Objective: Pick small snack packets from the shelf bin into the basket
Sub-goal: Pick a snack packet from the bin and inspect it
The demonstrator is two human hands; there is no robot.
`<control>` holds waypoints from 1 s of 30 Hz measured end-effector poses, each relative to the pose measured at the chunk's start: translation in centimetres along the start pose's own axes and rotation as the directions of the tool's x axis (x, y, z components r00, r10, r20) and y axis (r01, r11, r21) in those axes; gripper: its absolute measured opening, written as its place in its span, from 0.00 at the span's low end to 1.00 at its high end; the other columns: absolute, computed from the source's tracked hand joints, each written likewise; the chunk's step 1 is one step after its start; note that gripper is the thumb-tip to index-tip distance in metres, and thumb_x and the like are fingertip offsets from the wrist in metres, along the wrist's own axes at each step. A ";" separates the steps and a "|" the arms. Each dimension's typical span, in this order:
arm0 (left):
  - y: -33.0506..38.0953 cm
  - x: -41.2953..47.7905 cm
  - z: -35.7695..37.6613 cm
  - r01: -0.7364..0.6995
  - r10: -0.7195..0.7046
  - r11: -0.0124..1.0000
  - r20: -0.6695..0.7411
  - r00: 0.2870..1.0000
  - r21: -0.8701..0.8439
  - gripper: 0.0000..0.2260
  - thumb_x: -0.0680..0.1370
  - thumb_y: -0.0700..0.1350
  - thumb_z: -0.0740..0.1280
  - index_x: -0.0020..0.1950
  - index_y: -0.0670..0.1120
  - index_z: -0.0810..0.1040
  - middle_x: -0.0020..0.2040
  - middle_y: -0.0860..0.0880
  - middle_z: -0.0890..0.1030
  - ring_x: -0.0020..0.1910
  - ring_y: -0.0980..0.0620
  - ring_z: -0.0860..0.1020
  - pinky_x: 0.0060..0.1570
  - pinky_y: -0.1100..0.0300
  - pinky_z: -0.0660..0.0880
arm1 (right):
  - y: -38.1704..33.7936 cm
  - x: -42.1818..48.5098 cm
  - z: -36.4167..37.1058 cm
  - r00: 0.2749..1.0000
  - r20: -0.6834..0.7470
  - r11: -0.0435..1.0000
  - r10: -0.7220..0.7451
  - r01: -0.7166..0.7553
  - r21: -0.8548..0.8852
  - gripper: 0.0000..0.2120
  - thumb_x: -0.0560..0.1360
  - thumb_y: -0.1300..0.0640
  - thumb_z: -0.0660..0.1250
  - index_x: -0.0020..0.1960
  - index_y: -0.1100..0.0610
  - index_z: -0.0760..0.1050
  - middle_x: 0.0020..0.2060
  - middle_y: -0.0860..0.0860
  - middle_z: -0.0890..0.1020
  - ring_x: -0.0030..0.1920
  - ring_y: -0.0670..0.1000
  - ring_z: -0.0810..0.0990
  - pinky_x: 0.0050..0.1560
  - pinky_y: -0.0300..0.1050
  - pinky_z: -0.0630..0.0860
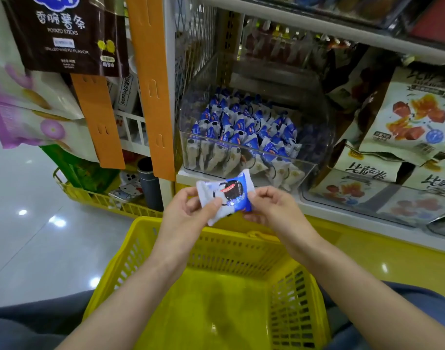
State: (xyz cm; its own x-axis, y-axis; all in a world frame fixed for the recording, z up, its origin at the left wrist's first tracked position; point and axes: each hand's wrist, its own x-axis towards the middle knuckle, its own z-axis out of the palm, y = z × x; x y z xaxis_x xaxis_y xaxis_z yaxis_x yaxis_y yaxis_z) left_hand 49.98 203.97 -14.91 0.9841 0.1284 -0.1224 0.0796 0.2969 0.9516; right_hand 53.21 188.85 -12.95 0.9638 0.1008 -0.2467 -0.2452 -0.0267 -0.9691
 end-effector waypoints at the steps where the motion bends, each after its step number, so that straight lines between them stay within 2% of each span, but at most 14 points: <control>1: 0.0 0.1 -0.1 -0.028 0.029 0.999 -0.033 0.999 0.016 0.07 0.75 0.40 0.67 0.53 0.43 0.76 0.44 0.49 0.85 0.41 0.56 0.83 0.37 0.68 0.76 | 0.2 -0.1 0.2 0.997 0.053 0.998 0.060 -0.058 -0.026 0.06 0.78 0.63 0.61 0.42 0.59 0.71 0.37 0.54 0.81 0.32 0.43 0.81 0.35 0.34 0.79; 3: 0.1 0.3 -0.5 -0.066 0.073 0.995 -0.095 0.993 0.077 0.03 0.75 0.41 0.66 0.48 0.46 0.78 0.40 0.51 0.85 0.39 0.56 0.82 0.37 0.67 0.77 | 0.6 -0.3 0.6 0.979 0.136 0.978 0.151 -0.128 -0.165 0.02 0.77 0.62 0.63 0.47 0.59 0.70 0.40 0.55 0.81 0.35 0.45 0.81 0.39 0.37 0.79; 4: 0.1 0.4 -0.7 -0.079 0.091 0.991 -0.113 0.989 0.110 0.02 0.76 0.41 0.66 0.46 0.47 0.79 0.39 0.51 0.85 0.38 0.56 0.81 0.37 0.66 0.77 | 0.9 -0.5 0.6 0.980 0.139 0.949 0.141 -0.094 -0.302 0.06 0.76 0.61 0.65 0.52 0.59 0.69 0.44 0.54 0.80 0.41 0.47 0.81 0.44 0.41 0.79; 6: 0.1 0.4 -1.0 -0.109 0.130 0.976 -0.106 0.986 0.190 0.03 0.76 0.40 0.66 0.44 0.46 0.79 0.38 0.50 0.83 0.37 0.56 0.80 0.38 0.64 0.76 | 1.4 -0.7 0.7 0.991 0.136 0.805 0.007 0.076 -0.589 0.20 0.74 0.56 0.69 0.62 0.57 0.66 0.55 0.49 0.75 0.55 0.48 0.76 0.57 0.46 0.75; 7: 0.1 0.3 -1.0 -0.122 0.144 0.965 -0.081 0.986 0.231 0.04 0.76 0.40 0.66 0.43 0.46 0.79 0.37 0.50 0.83 0.36 0.57 0.79 0.38 0.64 0.76 | 1.4 -0.9 0.8 0.985 0.149 0.740 -0.086 0.163 -0.653 0.25 0.73 0.54 0.70 0.66 0.56 0.64 0.57 0.46 0.72 0.58 0.46 0.73 0.60 0.44 0.72; 9: 0.1 0.0 -1.0 -0.129 0.138 0.950 -0.013 0.990 0.286 0.04 0.76 0.40 0.66 0.44 0.44 0.80 0.38 0.47 0.82 0.37 0.56 0.79 0.38 0.62 0.75 | 1.0 -1.2 0.9 0.959 0.194 0.714 -0.207 0.284 -0.640 0.26 0.72 0.52 0.70 0.66 0.54 0.65 0.56 0.43 0.73 0.57 0.43 0.74 0.60 0.39 0.71; 13: 0.0 -0.3 -0.8 -0.117 0.111 0.940 0.038 0.993 0.321 0.06 0.77 0.41 0.64 0.44 0.45 0.81 0.39 0.48 0.83 0.38 0.55 0.79 0.40 0.61 0.76 | 0.7 -1.2 0.7 0.948 0.247 0.769 -0.199 0.307 -0.561 0.12 0.72 0.55 0.70 0.54 0.56 0.77 0.48 0.50 0.83 0.46 0.48 0.81 0.50 0.41 0.77; 17: 0.0 -0.3 -0.7 -0.117 0.116 0.928 0.025 0.993 0.354 0.07 0.77 0.41 0.64 0.42 0.46 0.80 0.36 0.48 0.81 0.36 0.56 0.78 0.38 0.63 0.74 | 1.0 -1.6 1.1 0.937 0.229 0.780 -0.265 0.348 -0.520 0.08 0.74 0.55 0.68 0.52 0.53 0.73 0.44 0.45 0.81 0.41 0.42 0.80 0.44 0.34 0.77; 20: 0.1 -0.5 -0.8 -0.106 0.080 0.918 0.081 0.993 0.383 0.07 0.77 0.43 0.65 0.43 0.44 0.80 0.40 0.42 0.82 0.39 0.50 0.80 0.41 0.55 0.76 | 0.9 -1.6 1.0 0.924 0.199 0.752 -0.326 0.381 -0.538 0.05 0.75 0.53 0.67 0.47 0.55 0.75 0.37 0.48 0.83 0.39 0.44 0.81 0.42 0.41 0.78; 22: 0.1 -0.6 -0.7 -0.074 0.034 0.919 0.110 0.993 0.388 0.07 0.77 0.43 0.64 0.41 0.45 0.80 0.40 0.41 0.82 0.40 0.49 0.80 0.41 0.54 0.76 | 0.7 -1.6 0.8 0.917 0.204 0.735 -0.342 0.396 -0.551 0.05 0.74 0.53 0.68 0.43 0.54 0.77 0.33 0.48 0.82 0.36 0.46 0.80 0.41 0.45 0.77; 24: 0.2 -0.6 -0.7 -0.010 -0.034 0.929 0.111 0.993 0.371 0.11 0.78 0.43 0.64 0.36 0.47 0.78 0.36 0.43 0.81 0.38 0.51 0.79 0.40 0.55 0.75 | 0.8 -1.8 0.8 0.897 0.237 0.694 -0.374 0.440 -0.570 0.04 0.74 0.53 0.68 0.43 0.53 0.76 0.32 0.46 0.81 0.36 0.45 0.80 0.41 0.47 0.78; 27: 0.4 -0.6 -0.6 0.076 -0.124 0.941 0.128 0.984 0.329 0.16 0.77 0.43 0.64 0.29 0.50 0.75 0.30 0.52 0.79 0.33 0.57 0.78 0.38 0.59 0.73 | 1.1 -2.2 1.0 0.828 0.305 0.531 -0.469 0.541 -0.651 0.05 0.75 0.51 0.66 0.46 0.53 0.76 0.38 0.45 0.79 0.39 0.46 0.78 0.42 0.50 0.76; 30: 0.4 -0.6 -0.6 0.036 -0.088 0.933 0.130 0.988 0.358 0.11 0.77 0.43 0.64 0.35 0.50 0.77 0.37 0.49 0.81 0.39 0.55 0.79 0.43 0.57 0.74 | 1.2 -2.3 1.0 0.804 0.271 0.461 -0.530 0.541 -0.703 0.05 0.75 0.50 0.65 0.46 0.51 0.75 0.39 0.44 0.78 0.38 0.47 0.78 0.40 0.51 0.76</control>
State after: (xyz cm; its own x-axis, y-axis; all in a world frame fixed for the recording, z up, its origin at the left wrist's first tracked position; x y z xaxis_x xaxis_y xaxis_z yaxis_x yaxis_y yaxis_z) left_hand 49.32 204.58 -14.59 0.9855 -0.0221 -0.1683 0.1668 -0.0569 0.9843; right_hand 50.59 189.57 -13.52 0.8763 0.3643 0.3151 0.4817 -0.6570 -0.5799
